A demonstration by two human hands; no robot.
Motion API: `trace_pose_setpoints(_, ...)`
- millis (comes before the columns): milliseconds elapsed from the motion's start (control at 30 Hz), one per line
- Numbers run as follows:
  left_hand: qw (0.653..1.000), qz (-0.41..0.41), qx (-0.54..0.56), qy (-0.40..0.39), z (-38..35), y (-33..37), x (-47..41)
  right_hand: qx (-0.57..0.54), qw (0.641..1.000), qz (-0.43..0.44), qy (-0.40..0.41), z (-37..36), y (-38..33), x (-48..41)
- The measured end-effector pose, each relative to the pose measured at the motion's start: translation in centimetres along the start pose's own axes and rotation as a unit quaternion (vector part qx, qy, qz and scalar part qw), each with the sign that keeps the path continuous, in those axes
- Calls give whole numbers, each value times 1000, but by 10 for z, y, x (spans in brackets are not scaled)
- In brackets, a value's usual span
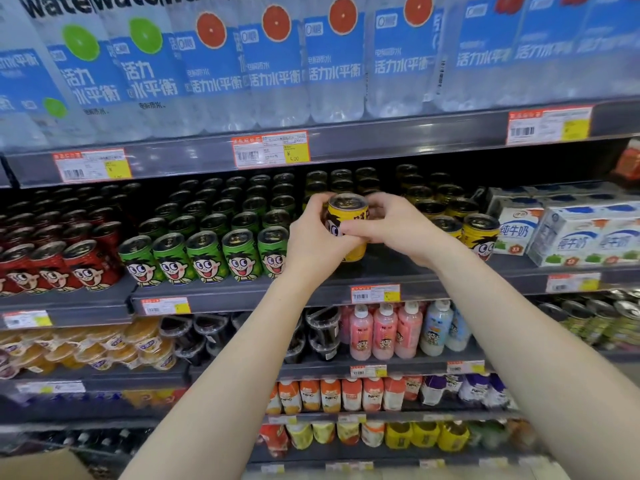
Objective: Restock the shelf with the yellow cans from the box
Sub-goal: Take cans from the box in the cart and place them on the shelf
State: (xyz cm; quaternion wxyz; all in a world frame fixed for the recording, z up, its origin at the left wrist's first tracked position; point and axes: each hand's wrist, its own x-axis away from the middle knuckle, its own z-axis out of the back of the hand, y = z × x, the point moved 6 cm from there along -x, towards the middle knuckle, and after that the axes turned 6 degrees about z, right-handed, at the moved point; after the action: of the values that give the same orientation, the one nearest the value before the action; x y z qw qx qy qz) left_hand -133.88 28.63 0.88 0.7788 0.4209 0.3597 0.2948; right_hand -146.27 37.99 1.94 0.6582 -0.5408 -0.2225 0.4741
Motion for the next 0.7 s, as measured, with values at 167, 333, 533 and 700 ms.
trace_pose_setpoints(167, 995, -6, -94, -25, -2, 7, 0, 23, 997, -3, 69, 7, 9, -6)
trace_pose_setpoints(333, 955, -66, -287, -8, 9, 6, 0, 15, 994, -20, 102, 10, 42, -15)
trace_pose_setpoints(533, 942, -67, -330, 6, 17, -8, 1, 30, 993, -42, 102, -2, 83, -34)
trace_pose_setpoints(700, 941, -69, -330, 21, 27, -12, -8, 11, 990, -52, 134, -11, 99, -45)
